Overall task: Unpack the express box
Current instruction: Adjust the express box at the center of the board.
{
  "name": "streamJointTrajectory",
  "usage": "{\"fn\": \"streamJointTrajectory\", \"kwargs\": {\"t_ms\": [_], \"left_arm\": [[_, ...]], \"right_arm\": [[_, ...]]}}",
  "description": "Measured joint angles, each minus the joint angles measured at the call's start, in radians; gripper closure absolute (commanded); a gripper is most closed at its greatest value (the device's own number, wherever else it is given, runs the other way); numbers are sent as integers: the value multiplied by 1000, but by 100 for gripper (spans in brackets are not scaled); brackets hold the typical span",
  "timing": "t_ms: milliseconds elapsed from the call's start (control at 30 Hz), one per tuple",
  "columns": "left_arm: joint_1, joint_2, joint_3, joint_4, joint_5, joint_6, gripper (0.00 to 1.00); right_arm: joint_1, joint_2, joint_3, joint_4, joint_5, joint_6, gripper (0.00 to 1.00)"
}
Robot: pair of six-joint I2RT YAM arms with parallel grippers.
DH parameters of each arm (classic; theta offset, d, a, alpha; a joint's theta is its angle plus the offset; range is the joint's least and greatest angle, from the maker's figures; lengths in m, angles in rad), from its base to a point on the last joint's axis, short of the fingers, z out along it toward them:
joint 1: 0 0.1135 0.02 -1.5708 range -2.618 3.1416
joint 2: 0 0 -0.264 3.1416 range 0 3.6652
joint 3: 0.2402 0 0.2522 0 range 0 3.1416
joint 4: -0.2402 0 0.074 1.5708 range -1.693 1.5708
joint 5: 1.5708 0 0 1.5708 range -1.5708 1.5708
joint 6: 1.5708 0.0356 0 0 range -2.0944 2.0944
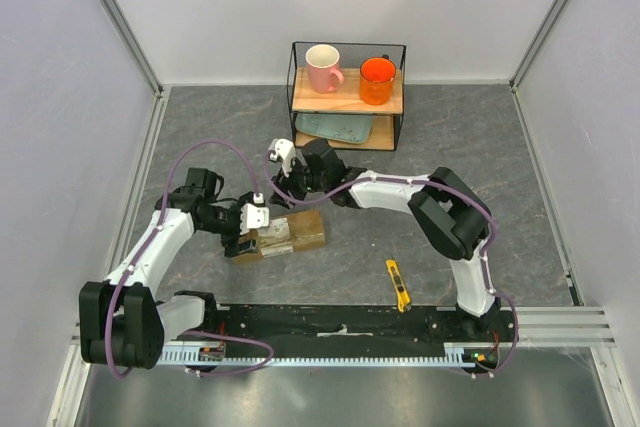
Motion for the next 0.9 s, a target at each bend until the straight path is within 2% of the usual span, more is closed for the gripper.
{"fn": "streamJointTrajectory", "kwargs": {"t_ms": [367,633,733,833,867,900], "left_arm": [[0,2,70,-29,3,-34,18],[0,2,69,-42,2,-43,19],[0,-1,69,-48,3,-43,22],[0,-5,69,-63,6,-44,35],[-1,-6,69,-71,8,-46,49],[-1,-6,69,-76,10,-48,55]], "right_arm": [[85,8,-37,48,-2,1,46],[89,8,-55,79,2,2,46],[90,8,-57,82,12,1,46],[90,4,-58,75,25,1,48],[90,4,-58,72,26,1,48],[90,3,-58,70,27,0,48]]}}
